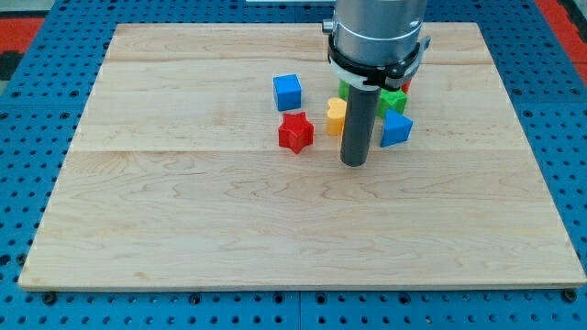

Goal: Push the red circle above the green star

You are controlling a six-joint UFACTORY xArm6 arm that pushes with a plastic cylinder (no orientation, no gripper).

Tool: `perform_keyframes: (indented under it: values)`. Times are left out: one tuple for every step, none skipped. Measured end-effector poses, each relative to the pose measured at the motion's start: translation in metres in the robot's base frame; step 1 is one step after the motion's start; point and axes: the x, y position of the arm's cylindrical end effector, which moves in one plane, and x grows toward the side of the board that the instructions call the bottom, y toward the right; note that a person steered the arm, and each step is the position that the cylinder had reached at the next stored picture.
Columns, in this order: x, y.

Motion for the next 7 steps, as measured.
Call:
perform_keyframes:
  values:
    - [0.0, -0.001]
    - [0.001, 0.005]
    - [0.005, 0.041]
    - [-0.019, 0.062]
    - [-0.051, 0.043]
    - [-0.069, 0.033]
    - [-0.093, 0.035]
